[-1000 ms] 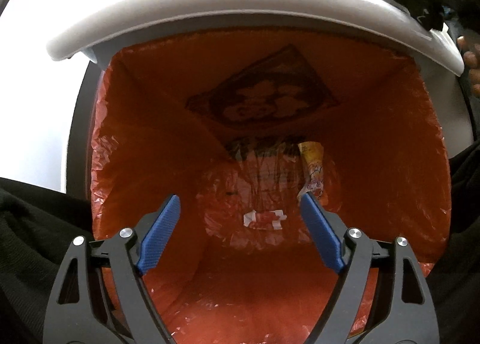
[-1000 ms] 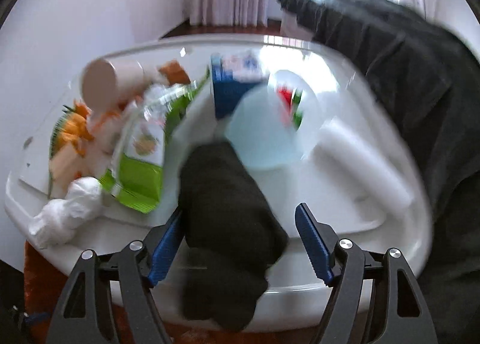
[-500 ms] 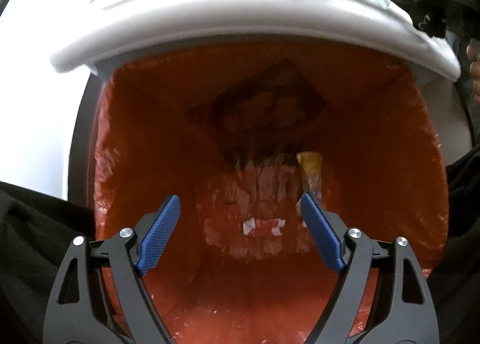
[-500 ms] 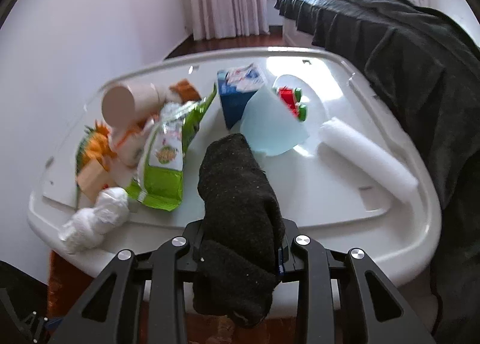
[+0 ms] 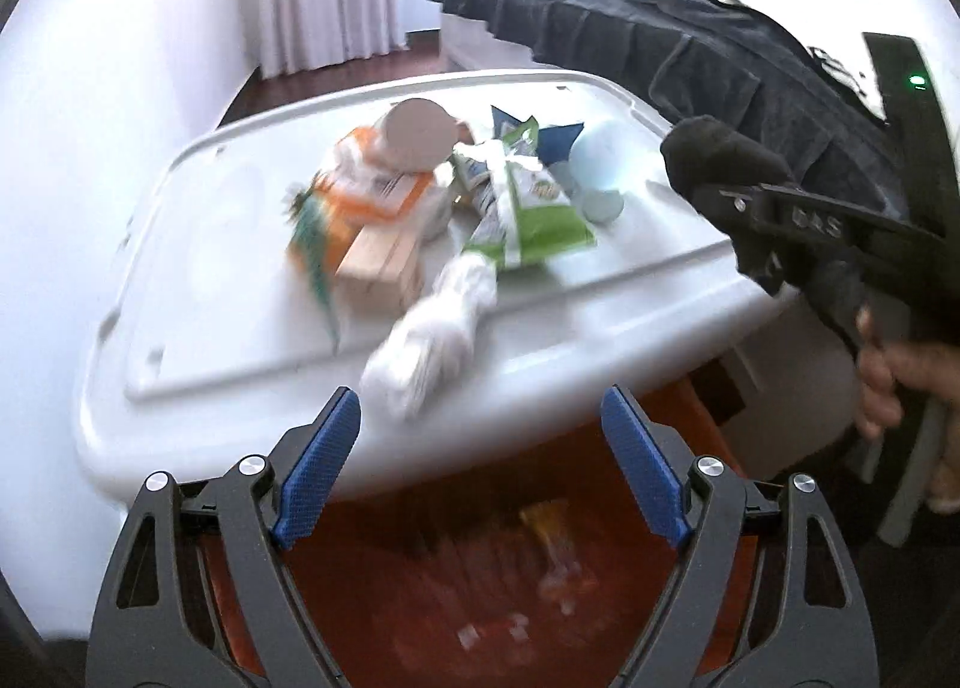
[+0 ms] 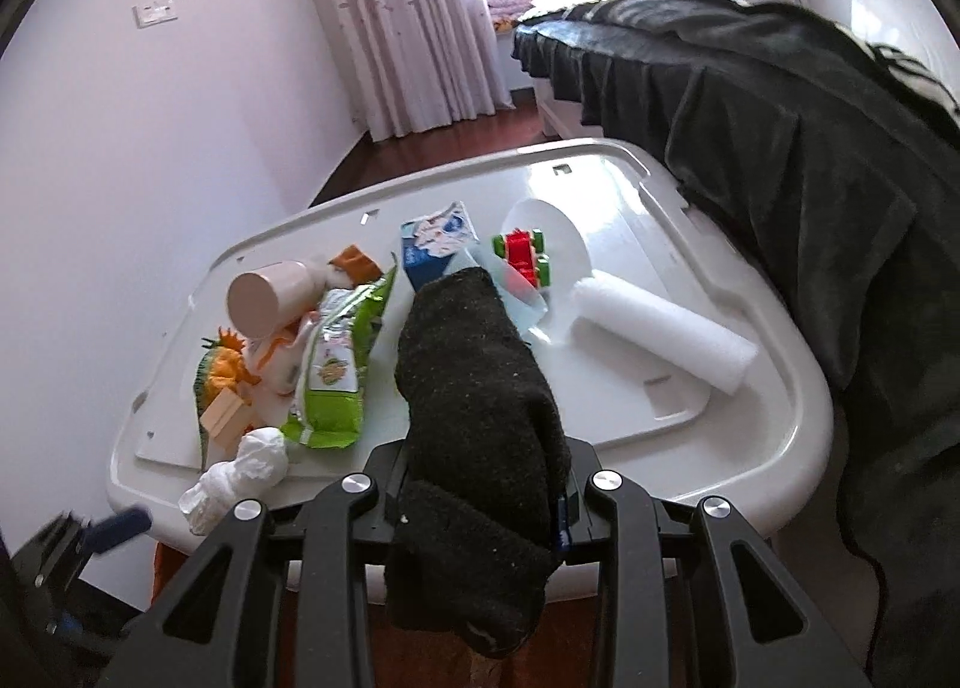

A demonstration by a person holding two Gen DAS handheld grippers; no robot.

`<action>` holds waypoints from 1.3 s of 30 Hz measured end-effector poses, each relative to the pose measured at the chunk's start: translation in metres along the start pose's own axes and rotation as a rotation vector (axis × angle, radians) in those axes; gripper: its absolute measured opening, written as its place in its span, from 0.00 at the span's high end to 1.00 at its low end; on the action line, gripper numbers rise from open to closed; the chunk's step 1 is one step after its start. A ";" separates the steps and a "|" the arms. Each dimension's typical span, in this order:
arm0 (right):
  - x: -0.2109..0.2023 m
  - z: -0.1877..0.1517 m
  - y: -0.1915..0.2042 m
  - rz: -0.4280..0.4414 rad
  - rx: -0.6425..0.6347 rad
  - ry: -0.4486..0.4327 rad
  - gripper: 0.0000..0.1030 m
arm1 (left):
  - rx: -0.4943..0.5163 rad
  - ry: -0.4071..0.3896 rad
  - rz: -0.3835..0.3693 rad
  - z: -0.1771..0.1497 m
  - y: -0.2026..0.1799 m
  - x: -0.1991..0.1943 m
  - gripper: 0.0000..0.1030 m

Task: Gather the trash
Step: 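Grasp the white crumpled tissue with the left gripper while right holds the sock, then lower both grippers over the bin and release the tissue and sock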

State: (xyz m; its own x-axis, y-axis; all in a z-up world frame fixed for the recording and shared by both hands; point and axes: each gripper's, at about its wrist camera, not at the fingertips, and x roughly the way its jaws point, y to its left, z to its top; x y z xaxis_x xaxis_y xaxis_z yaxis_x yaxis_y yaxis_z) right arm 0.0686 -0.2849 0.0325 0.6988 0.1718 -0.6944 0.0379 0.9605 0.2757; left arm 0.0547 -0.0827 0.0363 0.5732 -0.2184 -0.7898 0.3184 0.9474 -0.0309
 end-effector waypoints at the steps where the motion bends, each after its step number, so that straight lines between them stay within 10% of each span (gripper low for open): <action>1: 0.002 0.001 -0.002 0.005 0.008 0.005 0.69 | 0.006 0.006 0.005 0.007 0.002 0.010 0.22; 12: 0.005 0.003 0.002 0.024 0.010 0.005 0.68 | -0.017 0.062 0.055 0.021 0.016 0.073 0.24; 18: 0.009 0.002 0.006 0.021 0.003 0.012 0.68 | 0.048 0.015 0.157 0.017 0.005 0.070 0.65; 39: -0.017 -0.019 0.016 0.006 -0.104 -0.060 0.68 | -0.084 0.010 0.180 -0.016 0.003 -0.025 0.67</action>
State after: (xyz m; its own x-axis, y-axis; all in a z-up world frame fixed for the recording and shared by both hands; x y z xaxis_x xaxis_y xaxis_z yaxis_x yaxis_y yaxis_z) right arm 0.0437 -0.2685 0.0356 0.7406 0.1667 -0.6509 -0.0379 0.9776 0.2072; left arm 0.0294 -0.0707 0.0465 0.6075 -0.0414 -0.7932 0.1469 0.9873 0.0610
